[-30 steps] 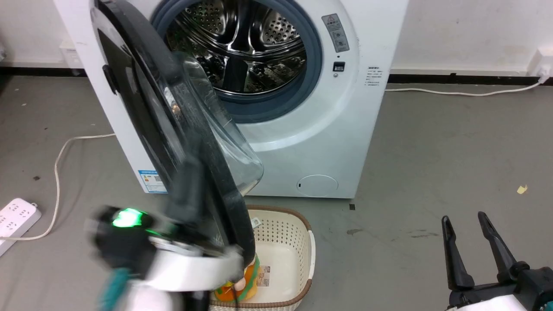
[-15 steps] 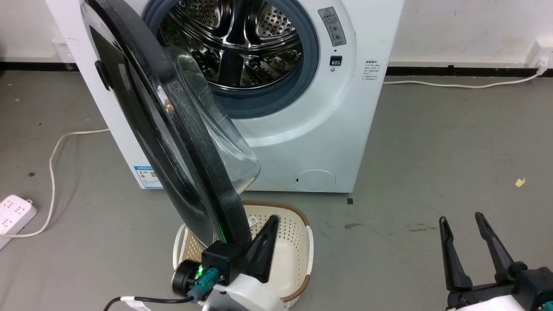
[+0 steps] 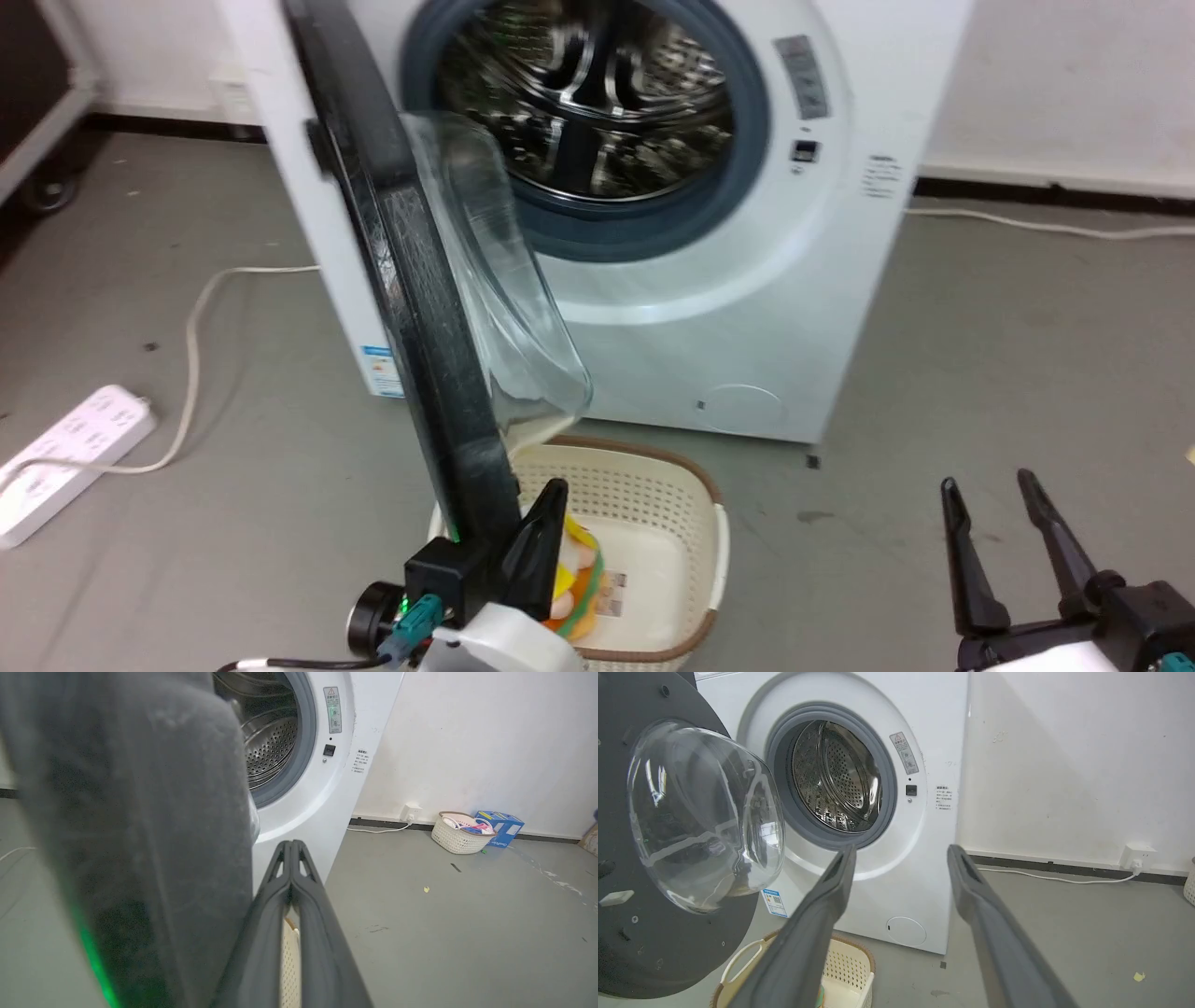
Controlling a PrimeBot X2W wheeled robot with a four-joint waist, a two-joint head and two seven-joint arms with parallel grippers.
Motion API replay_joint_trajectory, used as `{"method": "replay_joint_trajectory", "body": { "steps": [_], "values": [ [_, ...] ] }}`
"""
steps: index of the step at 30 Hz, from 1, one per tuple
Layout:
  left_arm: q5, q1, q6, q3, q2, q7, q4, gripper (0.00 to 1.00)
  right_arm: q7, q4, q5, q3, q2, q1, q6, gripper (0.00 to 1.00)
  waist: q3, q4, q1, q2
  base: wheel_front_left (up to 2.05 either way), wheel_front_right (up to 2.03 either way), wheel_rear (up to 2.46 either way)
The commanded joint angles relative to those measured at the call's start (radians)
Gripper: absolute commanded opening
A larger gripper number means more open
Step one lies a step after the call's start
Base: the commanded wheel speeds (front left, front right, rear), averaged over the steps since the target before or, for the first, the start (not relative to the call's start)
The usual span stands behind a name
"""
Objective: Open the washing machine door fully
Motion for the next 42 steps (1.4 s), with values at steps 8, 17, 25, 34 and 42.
{"method": "replay_joint_trajectory", "body": {
  "steps": [8,17,25,34,42],
  "values": [
    [-0.013,0.064,0.031,0.049,0.046,-0.017,-0.035,0.0,-0.004,0.016,0.012,0.015,0.004,0.018,0.001,1.0,-0.028,0.138,0.0,0.0,0.0,0.0,0.0],
    [-0.054,0.052,0.061,0.149,0.111,-0.014,-0.046,0.0,-0.004,0.027,0.0,0.047,0.004,0.02,0.001,1.0,0.002,0.222,0.0,0.0,0.0,0.0,0.0],
    [-0.107,-0.022,0.073,0.264,0.192,-0.004,-0.03,0.0,-0.004,0.017,-0.027,0.057,-0.008,-0.017,0.001,1.0,0.115,0.235,0.0,0.0,0.0,0.0,0.0],
    [-0.197,-0.156,0.067,0.455,0.335,-0.01,0.094,0.0,-0.004,0.006,-0.029,0.047,-0.052,-0.077,0.001,1.0,0.256,0.207,0.0,0.0,0.0,0.0,0.0],
    [-0.231,-0.269,0.039,0.526,0.404,-0.022,0.233,0.0,-0.004,-0.001,-0.026,0.044,-0.074,-0.108,0.001,1.0,0.313,0.191,0.0,0.0,0.0,0.0,0.0]
  ]
}}
